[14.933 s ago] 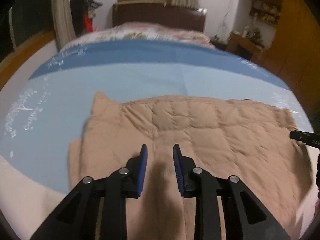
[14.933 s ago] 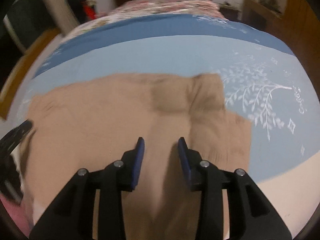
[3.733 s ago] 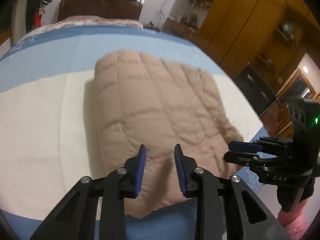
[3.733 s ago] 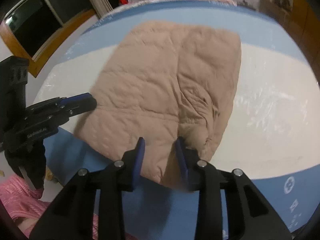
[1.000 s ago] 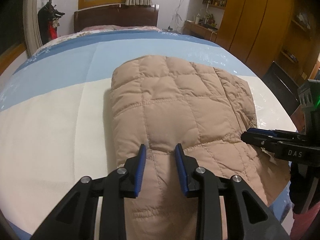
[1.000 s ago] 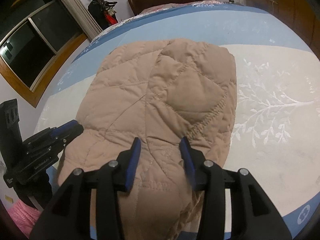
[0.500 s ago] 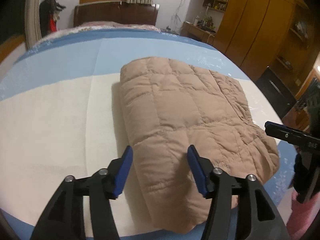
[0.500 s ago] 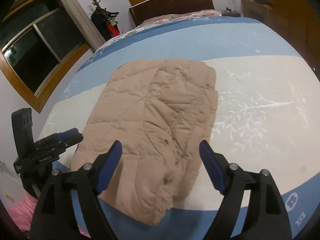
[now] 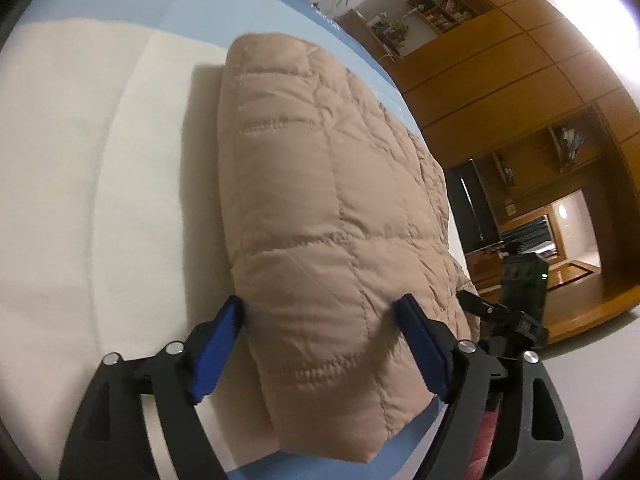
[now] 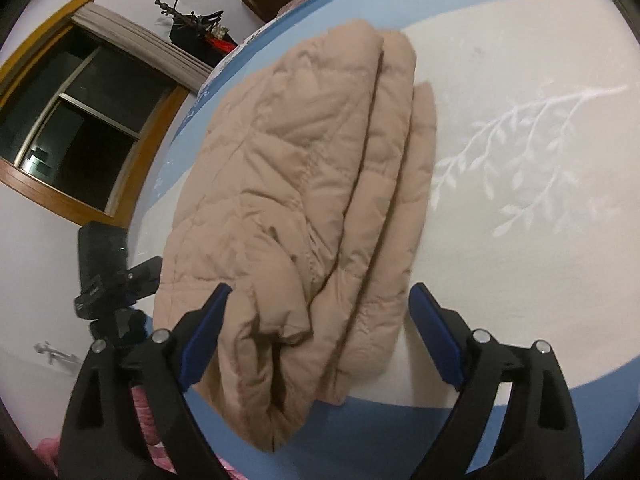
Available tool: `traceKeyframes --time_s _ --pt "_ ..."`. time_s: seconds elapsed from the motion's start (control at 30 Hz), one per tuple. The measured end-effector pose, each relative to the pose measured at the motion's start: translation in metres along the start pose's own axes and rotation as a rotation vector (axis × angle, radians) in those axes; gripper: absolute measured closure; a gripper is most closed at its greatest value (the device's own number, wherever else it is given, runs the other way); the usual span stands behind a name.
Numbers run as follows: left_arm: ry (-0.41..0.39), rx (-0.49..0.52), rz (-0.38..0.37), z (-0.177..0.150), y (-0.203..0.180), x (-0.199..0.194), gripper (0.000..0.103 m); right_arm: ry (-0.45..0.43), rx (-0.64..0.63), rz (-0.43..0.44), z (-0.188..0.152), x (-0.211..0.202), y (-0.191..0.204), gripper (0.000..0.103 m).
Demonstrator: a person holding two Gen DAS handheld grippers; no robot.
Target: Fold large clothes
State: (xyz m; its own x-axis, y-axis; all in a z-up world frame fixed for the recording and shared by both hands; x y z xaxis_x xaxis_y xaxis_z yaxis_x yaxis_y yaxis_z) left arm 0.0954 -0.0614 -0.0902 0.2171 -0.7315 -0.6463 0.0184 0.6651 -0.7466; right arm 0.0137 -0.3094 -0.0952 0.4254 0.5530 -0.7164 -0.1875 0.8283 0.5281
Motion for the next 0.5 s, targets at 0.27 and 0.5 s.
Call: traceKeyframes --time_s 0.27,0.5 --pt "0.031 -0.029 -0.053 0.006 0.002 0.026 0.014 0.001 0.023 0.094 -0.003 0.017 -0.005 0.012" --pt "-0.027 0.024 -0.052 -0.003 -0.008 0.024 0.032 -0.02 -0.049 0.093 0.008 0.023 0.009 0.036"
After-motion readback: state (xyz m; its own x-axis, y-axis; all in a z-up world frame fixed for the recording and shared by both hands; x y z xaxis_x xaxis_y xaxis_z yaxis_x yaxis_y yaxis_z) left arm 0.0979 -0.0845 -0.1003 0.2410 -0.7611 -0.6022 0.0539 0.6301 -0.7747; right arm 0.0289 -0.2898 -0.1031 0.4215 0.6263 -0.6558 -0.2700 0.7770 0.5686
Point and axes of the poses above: each gripper's, at about its wrist camera, not at the fingertips, and x roughly the way its jaws point, y to its left, z to its top, the point moved 3 cm from there along x, roughly the way its jaws point, and after that the axes turned 12 degrees about -x, right-handed, at the moved point
